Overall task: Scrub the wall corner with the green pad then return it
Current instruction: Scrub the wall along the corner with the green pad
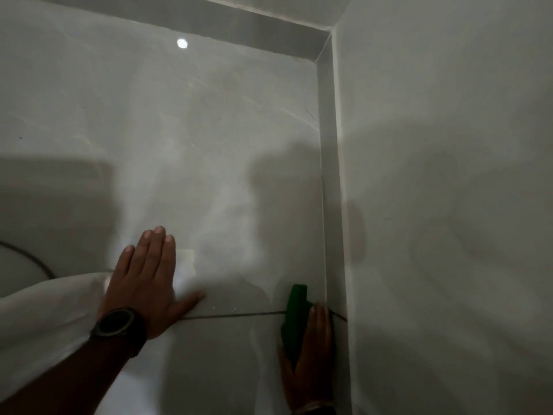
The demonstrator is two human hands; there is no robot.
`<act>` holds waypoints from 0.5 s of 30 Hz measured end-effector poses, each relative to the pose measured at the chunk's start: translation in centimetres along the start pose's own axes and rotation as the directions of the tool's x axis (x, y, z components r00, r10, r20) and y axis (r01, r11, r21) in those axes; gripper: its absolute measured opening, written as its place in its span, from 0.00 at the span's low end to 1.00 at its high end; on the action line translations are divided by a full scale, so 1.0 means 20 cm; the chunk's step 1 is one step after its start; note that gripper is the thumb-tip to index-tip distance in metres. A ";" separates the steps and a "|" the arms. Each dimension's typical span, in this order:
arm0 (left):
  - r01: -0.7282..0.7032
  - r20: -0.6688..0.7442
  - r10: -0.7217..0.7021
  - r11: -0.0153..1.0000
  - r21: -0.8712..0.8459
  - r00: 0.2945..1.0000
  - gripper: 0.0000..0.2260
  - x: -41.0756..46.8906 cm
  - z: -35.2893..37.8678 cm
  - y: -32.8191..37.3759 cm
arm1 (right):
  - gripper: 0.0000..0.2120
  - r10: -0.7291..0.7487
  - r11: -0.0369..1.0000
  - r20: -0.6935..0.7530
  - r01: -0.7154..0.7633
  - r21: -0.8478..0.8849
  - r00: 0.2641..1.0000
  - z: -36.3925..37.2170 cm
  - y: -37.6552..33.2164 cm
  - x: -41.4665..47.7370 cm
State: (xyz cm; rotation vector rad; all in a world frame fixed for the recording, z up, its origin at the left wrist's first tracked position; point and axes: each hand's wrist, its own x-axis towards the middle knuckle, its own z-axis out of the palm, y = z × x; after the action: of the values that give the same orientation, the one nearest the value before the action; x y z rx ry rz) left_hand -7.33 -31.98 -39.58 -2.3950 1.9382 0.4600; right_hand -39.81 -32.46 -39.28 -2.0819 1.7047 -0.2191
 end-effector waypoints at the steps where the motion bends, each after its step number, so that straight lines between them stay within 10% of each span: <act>1: 0.004 0.002 -0.004 1.000 0.002 1.000 0.50 0.00 0.00 0.00 | 0.40 -0.017 1.000 0.001 0.017 -0.022 1.000 0.01 0.02 -0.05; 15: 0.016 -0.037 -0.015 1.000 0.012 0.999 0.40 0.00 0.01 0.01 | 0.42 -0.385 0.873 0.230 0.433 -0.225 0.894 0.09 -0.20 0.06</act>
State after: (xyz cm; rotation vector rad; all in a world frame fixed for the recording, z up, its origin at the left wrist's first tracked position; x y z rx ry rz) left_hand -7.54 -31.91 -39.72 -2.4263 1.9298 0.4038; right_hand -35.28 -32.64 -39.46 -2.5693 1.2236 0.0821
